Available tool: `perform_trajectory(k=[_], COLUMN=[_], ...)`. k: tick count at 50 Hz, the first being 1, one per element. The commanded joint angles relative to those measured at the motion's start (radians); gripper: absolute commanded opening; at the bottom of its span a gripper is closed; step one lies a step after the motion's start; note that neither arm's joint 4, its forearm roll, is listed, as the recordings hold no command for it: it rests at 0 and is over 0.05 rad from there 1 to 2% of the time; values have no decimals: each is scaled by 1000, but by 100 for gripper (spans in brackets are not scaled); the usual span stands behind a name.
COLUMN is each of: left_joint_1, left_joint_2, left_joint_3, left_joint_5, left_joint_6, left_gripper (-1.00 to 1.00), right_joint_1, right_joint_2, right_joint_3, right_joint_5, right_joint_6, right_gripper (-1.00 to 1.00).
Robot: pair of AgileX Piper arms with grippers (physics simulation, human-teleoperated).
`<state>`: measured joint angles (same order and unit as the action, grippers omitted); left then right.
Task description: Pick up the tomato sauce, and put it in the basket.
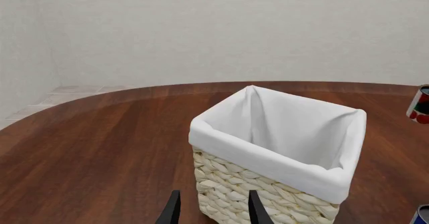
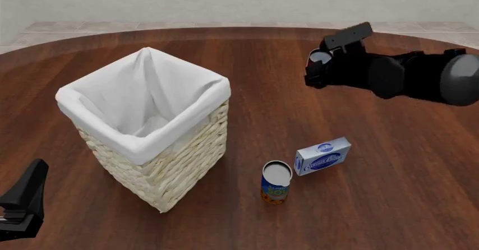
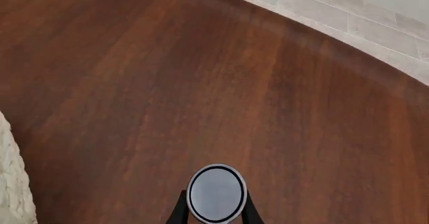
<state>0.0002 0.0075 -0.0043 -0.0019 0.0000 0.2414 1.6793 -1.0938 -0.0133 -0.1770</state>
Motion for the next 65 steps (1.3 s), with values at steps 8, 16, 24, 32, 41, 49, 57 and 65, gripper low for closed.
perform_trajectory(k=[8,16,24,32,41,49,57,65], left_joint_1=[0,0,0,0,0,0,0,0], left_joint_2=[0,0,0,0,0,0,0,0], left_joint_3=[0,0,0,0,0,0,0,0], left_joint_5=[0,0,0,0,0,0,0,0], left_joint_6=[0,0,0,0,0,0,0,0], left_gripper=[100,100,100,100,100,100,100,100], right_joint_1=[89,143,192,237,280,316,351,388], right_joint_2=[-76,-129,-176,-215,-241,-245,-252,-252], right_joint_3=[-115,-125,-141,-161,-180,-205,-228,-246], right_joint_5=[111,144,179,218,248,267,289,304], right_joint_6=[-5,-13,-29,-35,-48,-51,-56,-58], right_gripper=[-100,-100,-100,-100,-100,-100,-100,-100])
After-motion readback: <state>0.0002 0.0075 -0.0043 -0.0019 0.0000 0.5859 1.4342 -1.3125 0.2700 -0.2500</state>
